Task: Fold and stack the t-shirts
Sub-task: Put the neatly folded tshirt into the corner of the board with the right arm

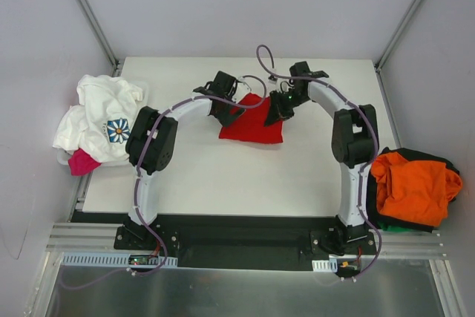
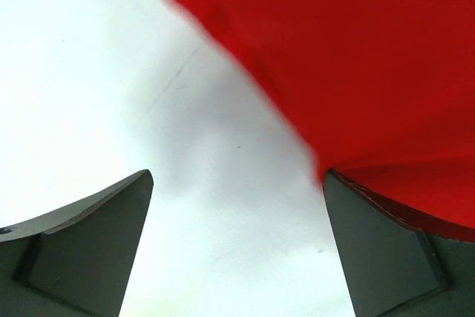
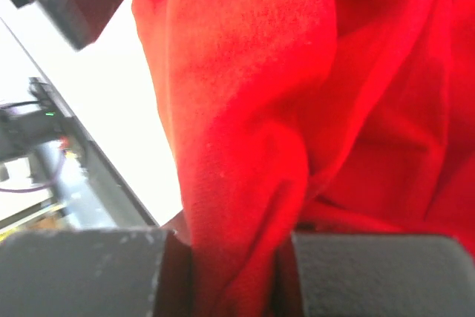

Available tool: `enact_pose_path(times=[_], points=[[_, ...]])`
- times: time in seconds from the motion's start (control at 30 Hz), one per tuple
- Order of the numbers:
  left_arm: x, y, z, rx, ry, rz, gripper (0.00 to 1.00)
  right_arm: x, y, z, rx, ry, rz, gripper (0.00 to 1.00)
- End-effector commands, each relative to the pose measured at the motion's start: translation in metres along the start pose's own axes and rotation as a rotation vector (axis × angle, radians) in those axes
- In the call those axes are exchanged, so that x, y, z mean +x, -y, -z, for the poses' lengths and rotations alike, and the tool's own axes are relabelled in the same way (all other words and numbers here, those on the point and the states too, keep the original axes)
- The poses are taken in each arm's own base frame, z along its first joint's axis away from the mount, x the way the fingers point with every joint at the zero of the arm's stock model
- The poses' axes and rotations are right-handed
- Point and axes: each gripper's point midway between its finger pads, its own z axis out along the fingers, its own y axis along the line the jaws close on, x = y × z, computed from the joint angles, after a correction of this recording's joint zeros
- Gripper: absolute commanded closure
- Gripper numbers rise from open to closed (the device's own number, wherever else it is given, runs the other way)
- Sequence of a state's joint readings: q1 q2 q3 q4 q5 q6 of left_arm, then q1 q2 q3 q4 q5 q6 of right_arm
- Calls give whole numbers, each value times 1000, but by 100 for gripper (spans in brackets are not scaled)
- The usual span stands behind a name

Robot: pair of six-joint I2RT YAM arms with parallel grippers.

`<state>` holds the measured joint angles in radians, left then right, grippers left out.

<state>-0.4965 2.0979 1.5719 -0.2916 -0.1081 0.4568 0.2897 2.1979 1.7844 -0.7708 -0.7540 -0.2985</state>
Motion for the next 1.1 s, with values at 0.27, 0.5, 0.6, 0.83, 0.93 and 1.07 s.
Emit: enact_pose_path(times=[0.27, 0.5, 0.6, 0.83, 0.93, 1.07], points=[[9, -74, 43, -221, -12, -25, 1, 51, 1, 105, 295, 0, 67, 99], [23, -73, 53, -221, -14, -14, 1, 98, 16, 146, 407, -30, 15, 99], [25, -71, 59, -216, -5, -9, 1, 114, 16, 174, 479, -10, 9, 99], [33, -54, 68, -167, 13, 14, 1, 162, 2, 228, 624, -5, 5, 99], [35, -51, 72, -155, 22, 20, 1, 180, -5, 249, 689, 8, 9, 99], [36, -45, 78, -135, 40, 36, 1, 205, -5, 280, 755, 42, -46, 99]])
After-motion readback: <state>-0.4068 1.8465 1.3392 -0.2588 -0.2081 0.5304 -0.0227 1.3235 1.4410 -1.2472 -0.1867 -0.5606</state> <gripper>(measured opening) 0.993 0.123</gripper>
